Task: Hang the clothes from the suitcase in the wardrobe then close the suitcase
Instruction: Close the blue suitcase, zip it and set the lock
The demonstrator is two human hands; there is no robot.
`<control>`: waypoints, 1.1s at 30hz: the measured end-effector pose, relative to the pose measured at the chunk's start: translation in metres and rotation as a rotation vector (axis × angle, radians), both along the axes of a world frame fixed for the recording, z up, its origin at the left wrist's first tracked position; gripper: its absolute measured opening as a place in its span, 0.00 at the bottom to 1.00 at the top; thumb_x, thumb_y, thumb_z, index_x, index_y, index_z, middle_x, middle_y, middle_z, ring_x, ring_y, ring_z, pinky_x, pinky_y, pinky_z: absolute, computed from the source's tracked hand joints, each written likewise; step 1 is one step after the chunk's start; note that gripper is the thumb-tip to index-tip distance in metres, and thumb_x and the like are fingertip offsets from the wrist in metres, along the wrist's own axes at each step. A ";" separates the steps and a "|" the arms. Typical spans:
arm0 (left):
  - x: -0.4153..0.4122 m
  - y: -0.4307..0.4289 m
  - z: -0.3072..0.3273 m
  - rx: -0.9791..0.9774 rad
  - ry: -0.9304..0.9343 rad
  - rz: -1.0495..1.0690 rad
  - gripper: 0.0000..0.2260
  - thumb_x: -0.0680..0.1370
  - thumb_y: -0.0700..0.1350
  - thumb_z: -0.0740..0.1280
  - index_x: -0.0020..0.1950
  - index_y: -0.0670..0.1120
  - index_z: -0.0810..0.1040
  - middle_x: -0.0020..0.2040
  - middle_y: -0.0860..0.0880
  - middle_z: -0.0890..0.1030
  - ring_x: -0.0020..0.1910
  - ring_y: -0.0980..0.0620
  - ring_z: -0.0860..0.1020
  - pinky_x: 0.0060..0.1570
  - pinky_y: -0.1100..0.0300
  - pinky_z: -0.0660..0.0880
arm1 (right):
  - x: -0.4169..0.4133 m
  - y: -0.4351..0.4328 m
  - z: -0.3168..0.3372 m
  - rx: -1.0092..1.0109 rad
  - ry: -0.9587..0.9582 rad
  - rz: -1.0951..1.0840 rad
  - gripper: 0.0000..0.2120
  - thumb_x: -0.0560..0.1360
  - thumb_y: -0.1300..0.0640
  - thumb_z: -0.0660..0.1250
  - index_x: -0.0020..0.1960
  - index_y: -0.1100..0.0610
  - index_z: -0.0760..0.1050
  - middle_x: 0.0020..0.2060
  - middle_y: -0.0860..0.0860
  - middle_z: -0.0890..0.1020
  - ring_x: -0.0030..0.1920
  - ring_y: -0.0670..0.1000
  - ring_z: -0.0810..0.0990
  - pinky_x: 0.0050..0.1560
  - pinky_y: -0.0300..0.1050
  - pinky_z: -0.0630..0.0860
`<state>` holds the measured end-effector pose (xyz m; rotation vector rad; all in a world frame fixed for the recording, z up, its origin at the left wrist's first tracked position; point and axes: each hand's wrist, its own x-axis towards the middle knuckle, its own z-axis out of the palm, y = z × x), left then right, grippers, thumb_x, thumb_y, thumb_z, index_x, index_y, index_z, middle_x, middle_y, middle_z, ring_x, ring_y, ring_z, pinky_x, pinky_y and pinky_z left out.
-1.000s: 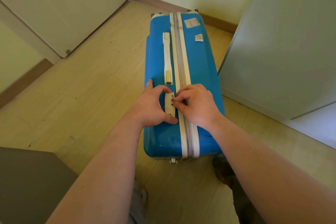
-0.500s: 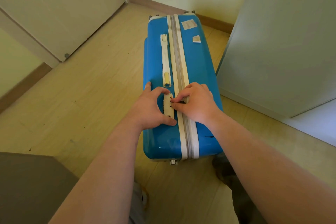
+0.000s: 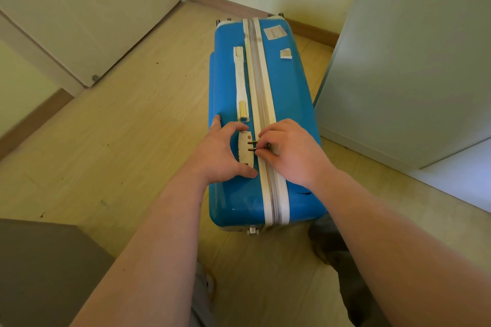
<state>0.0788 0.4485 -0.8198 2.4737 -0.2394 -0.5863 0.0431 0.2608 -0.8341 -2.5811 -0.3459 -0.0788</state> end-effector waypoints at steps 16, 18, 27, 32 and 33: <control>0.000 0.002 -0.001 -0.017 0.001 0.014 0.43 0.60 0.54 0.84 0.70 0.66 0.68 0.83 0.49 0.46 0.79 0.48 0.59 0.67 0.57 0.64 | 0.005 0.005 -0.005 -0.073 -0.007 -0.073 0.07 0.78 0.46 0.68 0.48 0.45 0.85 0.48 0.38 0.82 0.60 0.45 0.73 0.61 0.52 0.66; 0.000 0.003 0.000 -0.016 0.009 0.013 0.43 0.60 0.54 0.84 0.70 0.66 0.68 0.83 0.49 0.45 0.79 0.48 0.59 0.67 0.57 0.64 | 0.006 0.007 -0.005 -0.029 -0.004 -0.094 0.09 0.78 0.44 0.68 0.47 0.45 0.85 0.47 0.38 0.83 0.59 0.44 0.74 0.60 0.52 0.67; 0.000 0.002 0.000 -0.030 0.019 0.021 0.43 0.60 0.54 0.85 0.69 0.67 0.68 0.83 0.51 0.45 0.79 0.49 0.60 0.66 0.58 0.64 | 0.014 0.002 -0.006 -0.147 -0.121 0.140 0.10 0.79 0.51 0.69 0.47 0.52 0.88 0.42 0.45 0.86 0.49 0.51 0.77 0.53 0.51 0.75; -0.001 0.003 0.001 -0.025 0.015 0.025 0.42 0.60 0.54 0.85 0.70 0.66 0.68 0.83 0.50 0.45 0.79 0.50 0.59 0.67 0.58 0.65 | 0.014 0.002 -0.007 -0.110 -0.164 0.138 0.10 0.79 0.52 0.69 0.46 0.53 0.88 0.40 0.45 0.86 0.48 0.50 0.76 0.54 0.49 0.74; -0.001 0.002 0.001 -0.023 0.017 0.023 0.43 0.60 0.54 0.85 0.70 0.66 0.68 0.83 0.50 0.45 0.79 0.49 0.60 0.67 0.57 0.65 | 0.014 0.001 -0.007 -0.110 -0.150 0.132 0.10 0.79 0.52 0.69 0.46 0.52 0.88 0.41 0.44 0.85 0.48 0.49 0.76 0.54 0.48 0.73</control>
